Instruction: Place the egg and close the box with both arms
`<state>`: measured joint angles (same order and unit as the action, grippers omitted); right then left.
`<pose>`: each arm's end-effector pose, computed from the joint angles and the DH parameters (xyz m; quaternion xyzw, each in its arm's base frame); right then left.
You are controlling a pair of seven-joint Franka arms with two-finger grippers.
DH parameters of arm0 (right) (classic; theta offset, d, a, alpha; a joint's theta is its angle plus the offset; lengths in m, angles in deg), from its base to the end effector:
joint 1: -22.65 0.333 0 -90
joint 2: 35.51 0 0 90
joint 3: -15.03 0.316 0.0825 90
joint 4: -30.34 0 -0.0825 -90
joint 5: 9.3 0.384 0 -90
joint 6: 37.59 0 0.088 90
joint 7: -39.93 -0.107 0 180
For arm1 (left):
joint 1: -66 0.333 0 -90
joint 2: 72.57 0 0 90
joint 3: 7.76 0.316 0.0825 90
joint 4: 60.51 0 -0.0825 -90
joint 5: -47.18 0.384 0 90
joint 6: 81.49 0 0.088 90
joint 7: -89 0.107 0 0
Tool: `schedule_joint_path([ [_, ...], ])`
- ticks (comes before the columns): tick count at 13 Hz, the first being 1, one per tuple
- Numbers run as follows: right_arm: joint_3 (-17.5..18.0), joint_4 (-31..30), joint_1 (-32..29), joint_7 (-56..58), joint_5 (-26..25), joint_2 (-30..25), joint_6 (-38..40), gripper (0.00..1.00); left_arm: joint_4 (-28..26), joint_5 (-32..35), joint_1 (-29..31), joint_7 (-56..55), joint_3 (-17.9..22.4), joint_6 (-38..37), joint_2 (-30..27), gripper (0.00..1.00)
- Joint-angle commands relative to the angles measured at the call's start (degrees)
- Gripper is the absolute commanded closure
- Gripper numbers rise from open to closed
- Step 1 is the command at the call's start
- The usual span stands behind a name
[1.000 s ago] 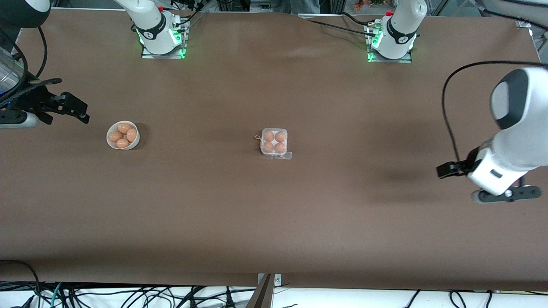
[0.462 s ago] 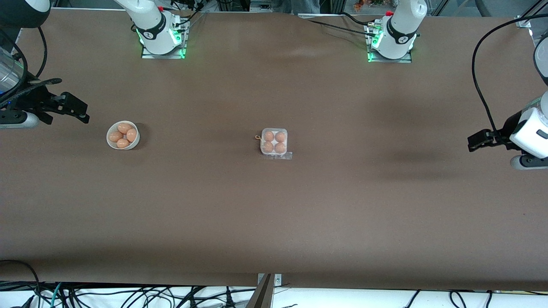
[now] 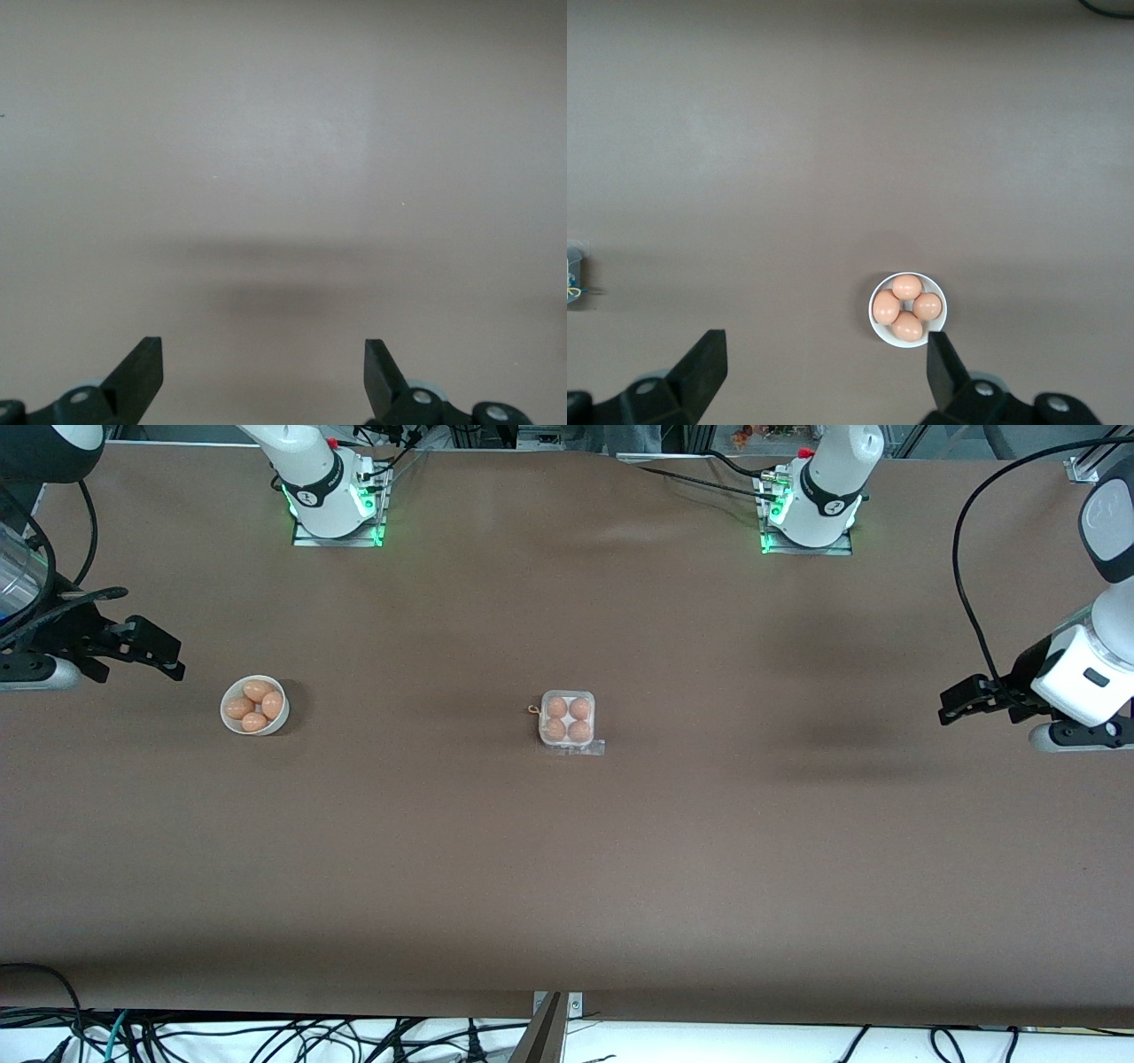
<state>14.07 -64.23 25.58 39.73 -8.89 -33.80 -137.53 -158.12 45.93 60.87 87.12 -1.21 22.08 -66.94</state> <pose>0.5769 0.0206 0.5852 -0.9994 -0.0149 -0.0319 0.0039 0.5942 0.0104 0.5256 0.9995 0.0310 0.0032 0.0050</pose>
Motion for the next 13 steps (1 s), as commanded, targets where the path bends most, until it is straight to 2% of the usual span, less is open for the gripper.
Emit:
schedule_joint_path([
  [1, 0.69, -0.61, -0.82, 0.46, -0.67, -0.83, 0.1, 0.0, -3.2, -0.43, -0.58, 0.74, 0.22, 0.49, -4.22, 0.0],
  [13, 0.69, -0.61, -0.82, 0.37, -0.67, -0.83, 0.27, 0.0, 0.4, 1.86, -0.32, 0.57, -0.31, -10.67, -5.64, 0.0],
])
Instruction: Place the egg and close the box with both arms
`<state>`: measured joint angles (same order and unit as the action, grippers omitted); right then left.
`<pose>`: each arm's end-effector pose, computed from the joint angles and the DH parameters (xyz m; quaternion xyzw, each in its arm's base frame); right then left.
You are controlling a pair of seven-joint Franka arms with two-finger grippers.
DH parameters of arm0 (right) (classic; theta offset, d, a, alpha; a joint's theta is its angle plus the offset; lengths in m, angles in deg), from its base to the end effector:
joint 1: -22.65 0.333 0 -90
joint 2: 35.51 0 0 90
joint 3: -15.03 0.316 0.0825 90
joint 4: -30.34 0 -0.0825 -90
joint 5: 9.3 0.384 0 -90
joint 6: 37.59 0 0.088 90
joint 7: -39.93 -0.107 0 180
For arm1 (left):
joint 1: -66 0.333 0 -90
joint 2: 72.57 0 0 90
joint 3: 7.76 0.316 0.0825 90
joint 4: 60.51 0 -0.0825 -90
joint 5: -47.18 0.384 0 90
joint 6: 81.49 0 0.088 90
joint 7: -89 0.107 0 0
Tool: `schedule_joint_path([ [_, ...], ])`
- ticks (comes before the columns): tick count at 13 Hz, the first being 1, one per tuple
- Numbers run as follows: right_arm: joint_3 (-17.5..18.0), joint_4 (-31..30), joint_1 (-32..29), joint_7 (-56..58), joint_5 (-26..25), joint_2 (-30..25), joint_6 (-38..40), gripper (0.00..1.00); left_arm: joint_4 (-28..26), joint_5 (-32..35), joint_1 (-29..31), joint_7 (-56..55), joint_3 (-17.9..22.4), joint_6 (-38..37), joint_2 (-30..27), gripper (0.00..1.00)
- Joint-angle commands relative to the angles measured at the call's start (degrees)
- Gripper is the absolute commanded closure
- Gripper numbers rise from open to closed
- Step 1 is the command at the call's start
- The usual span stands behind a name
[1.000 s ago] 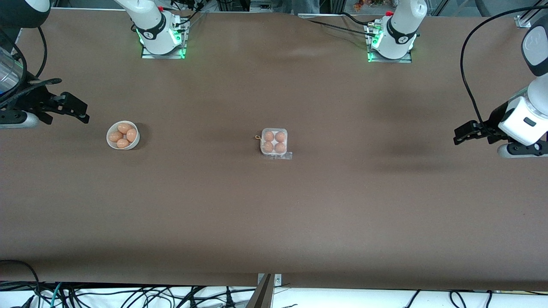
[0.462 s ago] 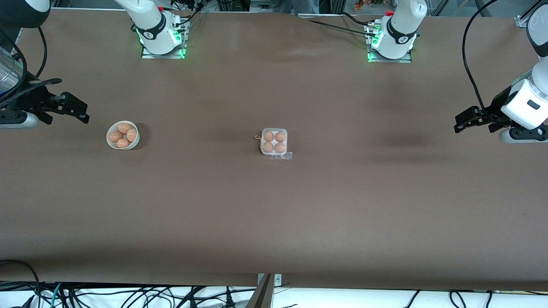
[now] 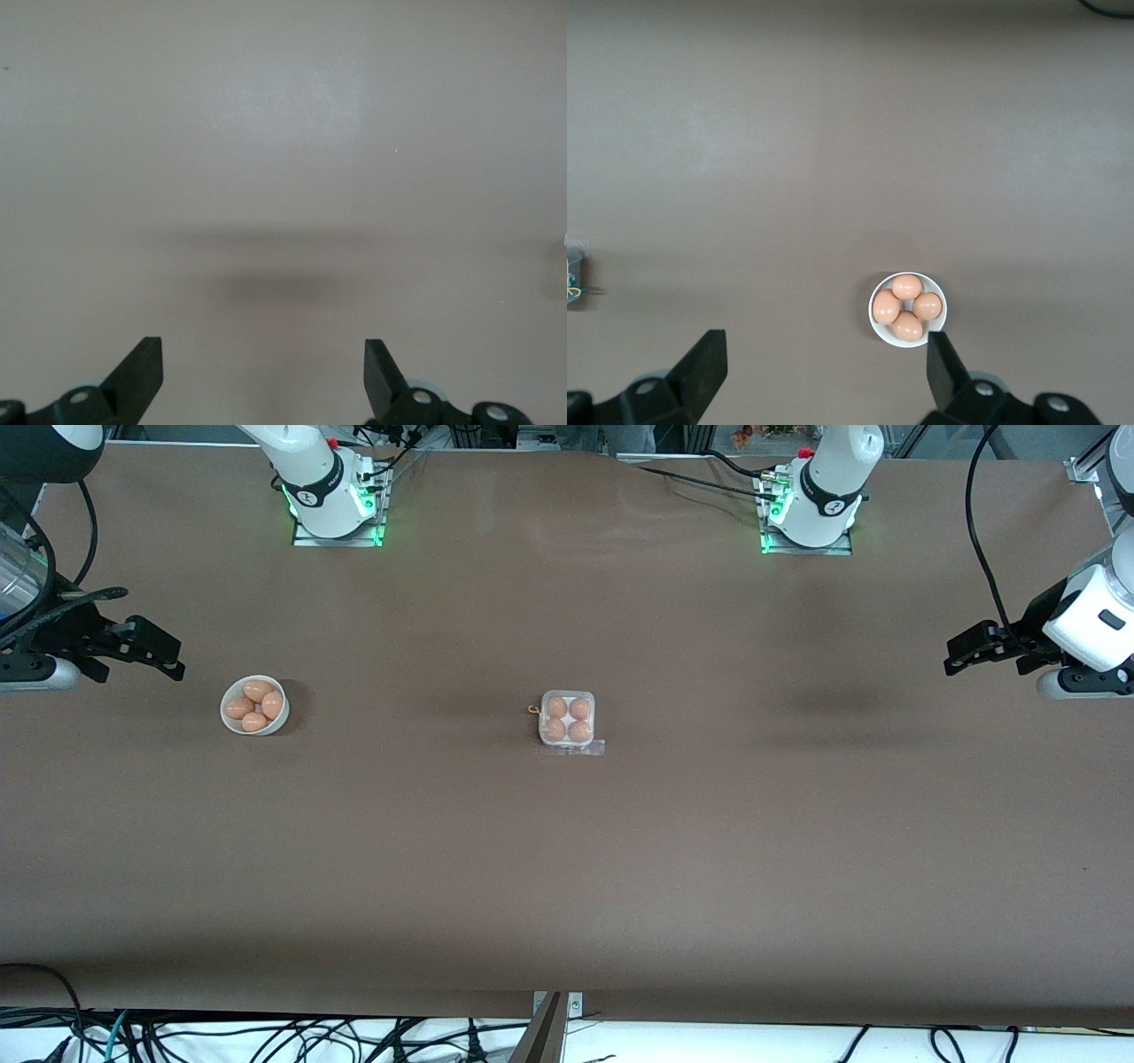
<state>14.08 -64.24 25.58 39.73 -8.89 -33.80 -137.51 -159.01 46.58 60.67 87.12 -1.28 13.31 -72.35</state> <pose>0.5768 0.0207 0.5851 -0.9994 -0.0150 -0.0316 0.0039 0.5562 0.0100 0.5593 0.9990 0.0270 -0.0342 0.0048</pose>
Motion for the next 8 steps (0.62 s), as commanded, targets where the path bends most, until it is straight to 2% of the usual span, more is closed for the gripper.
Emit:
schedule_joint_path([
  [1, 0.69, -0.61, -0.81, 0.37, -0.67, -0.83, 0.25, 0.0, 1.29, 1.22, -0.03, 0.65, -0.24, -1.81, 0.04, 0.0],
  [8, 0.69, -0.69, -0.81, -0.06, -0.58, -0.83, 0.25, 0.0, 1.38, 1.39, 0.24, 0.74, -0.15, -2.07, -0.13, 0.0],
])
